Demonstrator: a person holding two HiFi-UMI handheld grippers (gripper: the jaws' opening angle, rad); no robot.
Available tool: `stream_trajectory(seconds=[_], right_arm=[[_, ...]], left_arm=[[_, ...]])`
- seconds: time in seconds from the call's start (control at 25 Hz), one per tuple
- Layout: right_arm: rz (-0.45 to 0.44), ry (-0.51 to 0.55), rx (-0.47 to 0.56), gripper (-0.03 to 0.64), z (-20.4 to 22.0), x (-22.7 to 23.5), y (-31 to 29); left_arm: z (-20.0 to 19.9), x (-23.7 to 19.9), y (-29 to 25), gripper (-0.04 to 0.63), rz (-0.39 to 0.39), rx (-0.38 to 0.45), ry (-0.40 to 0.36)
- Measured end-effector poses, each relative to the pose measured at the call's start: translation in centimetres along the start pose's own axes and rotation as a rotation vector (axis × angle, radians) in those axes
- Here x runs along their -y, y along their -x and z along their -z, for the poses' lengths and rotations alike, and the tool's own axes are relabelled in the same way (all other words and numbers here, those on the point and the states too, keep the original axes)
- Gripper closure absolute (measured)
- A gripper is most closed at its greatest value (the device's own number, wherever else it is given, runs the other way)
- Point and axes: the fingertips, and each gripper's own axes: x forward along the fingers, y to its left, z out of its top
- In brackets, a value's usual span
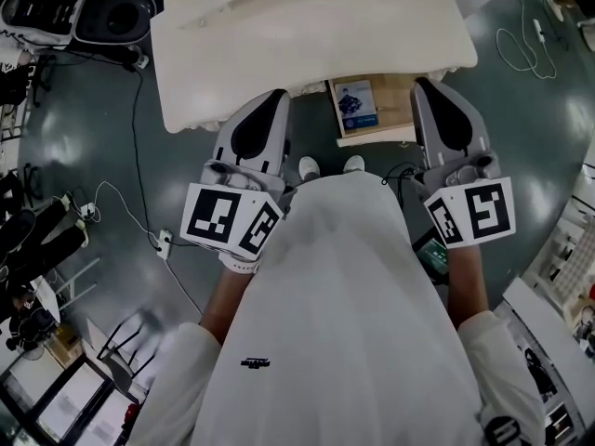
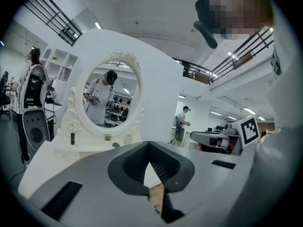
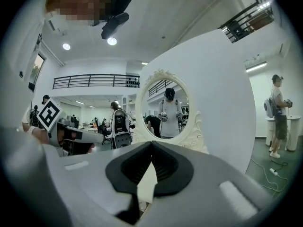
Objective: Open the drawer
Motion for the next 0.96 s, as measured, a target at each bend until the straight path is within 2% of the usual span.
stream_trajectory(seconds=[0.64, 0.96], right_arm=[[-0.042, -0.016, -0.013, 0.606, -0.2, -0.3, -0.8], [-0.042, -0.015, -0.03, 0.606, 0.2, 0.4, -1.5]], left_arm=[[0.6, -0.5, -0.3, 0.586, -0.028, -0.014, 0.028], [0.8, -0.7, -1.4, 0.586, -0.015, -0.023, 0.043]])
